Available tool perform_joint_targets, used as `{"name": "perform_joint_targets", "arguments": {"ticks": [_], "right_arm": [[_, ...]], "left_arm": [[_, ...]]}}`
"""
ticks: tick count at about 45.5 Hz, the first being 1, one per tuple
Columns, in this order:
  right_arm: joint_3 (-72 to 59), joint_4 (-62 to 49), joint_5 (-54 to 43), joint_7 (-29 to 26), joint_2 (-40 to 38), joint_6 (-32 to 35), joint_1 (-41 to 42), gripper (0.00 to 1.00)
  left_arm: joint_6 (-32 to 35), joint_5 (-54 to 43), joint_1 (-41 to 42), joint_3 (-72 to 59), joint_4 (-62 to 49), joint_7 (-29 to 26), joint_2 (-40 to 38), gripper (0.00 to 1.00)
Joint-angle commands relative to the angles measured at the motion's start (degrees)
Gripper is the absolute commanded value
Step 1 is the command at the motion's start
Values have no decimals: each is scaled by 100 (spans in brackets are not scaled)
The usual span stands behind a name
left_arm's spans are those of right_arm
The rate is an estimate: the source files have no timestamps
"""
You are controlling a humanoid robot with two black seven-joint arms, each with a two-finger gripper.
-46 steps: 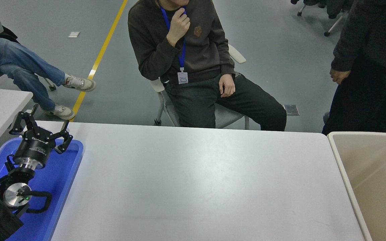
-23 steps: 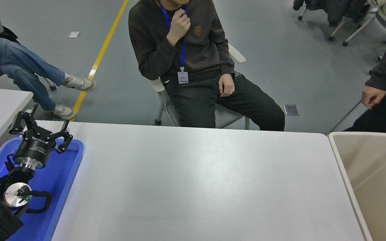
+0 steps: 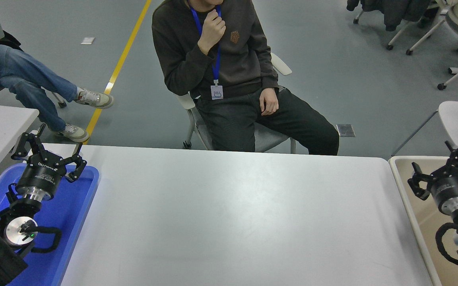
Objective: Clean the table surface
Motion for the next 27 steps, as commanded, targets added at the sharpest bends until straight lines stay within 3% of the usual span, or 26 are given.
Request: {"name": "perform_joint_targets", "arguments": {"ticks": [1,10,27], "right_arm": [[199,331,-410,769,538,-17,-41,99],[111,305,-930,1368,863,-114,-41,99],[-398,270,-939,1720,1030,-316,20,99]], "left_arm": [[0,0,0,0,0,0,0,100],[0,0,0,0,0,0,0,100],[0,0,0,0,0,0,0,100]]}}
